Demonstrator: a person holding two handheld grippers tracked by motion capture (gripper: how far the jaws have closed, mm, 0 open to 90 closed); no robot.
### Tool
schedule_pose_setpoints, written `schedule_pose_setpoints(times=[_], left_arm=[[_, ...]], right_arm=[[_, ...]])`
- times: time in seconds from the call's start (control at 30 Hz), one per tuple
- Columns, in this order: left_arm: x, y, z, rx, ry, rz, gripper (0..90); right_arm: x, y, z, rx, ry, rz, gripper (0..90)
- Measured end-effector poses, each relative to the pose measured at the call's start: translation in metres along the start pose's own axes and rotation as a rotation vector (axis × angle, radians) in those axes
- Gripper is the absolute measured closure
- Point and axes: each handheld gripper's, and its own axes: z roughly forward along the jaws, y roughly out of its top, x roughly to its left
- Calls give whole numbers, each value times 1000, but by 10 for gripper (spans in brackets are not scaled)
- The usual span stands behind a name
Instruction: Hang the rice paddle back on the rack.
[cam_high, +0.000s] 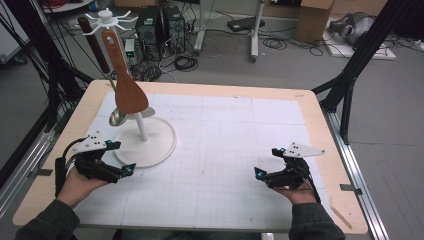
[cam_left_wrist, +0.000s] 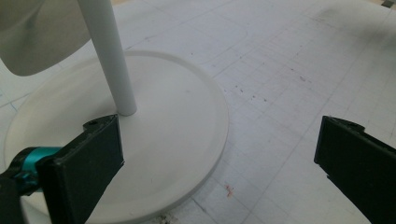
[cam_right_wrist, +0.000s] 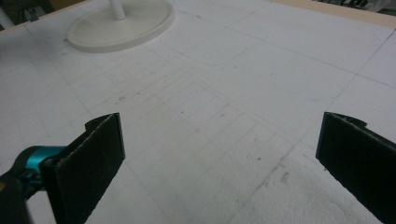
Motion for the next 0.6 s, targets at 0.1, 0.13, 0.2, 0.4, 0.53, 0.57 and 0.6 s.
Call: schedule_pose_setpoints(times=[0.1, 0.13, 0.2, 0.4, 0.53, 0.57, 0.6], left_arm=[[1, -5, 0, 4, 4, -1, 17], [1, -6, -1, 0, 9, 2, 17], [0, -9, -1, -3, 17, 7, 17], [-1, -19, 0, 2, 30, -7, 17], [0, -20, -1, -2, 36, -12, 17], [0, -20, -1, -6, 39, -14, 17], [0, -20, -1, -10, 42, -15, 17]], right_arm=[[0, -1, 0, 3, -1, -2, 2], [1, -1, 0, 3, 0, 0, 3], [0, -1, 0, 3, 0, -6, 3], [1, -4, 0, 8, 3, -12, 3], [3, -5, 1, 14, 9, -11, 3], [3, -5, 1, 14, 8, -18, 3], [4, -5, 2, 16, 9, -15, 3]])
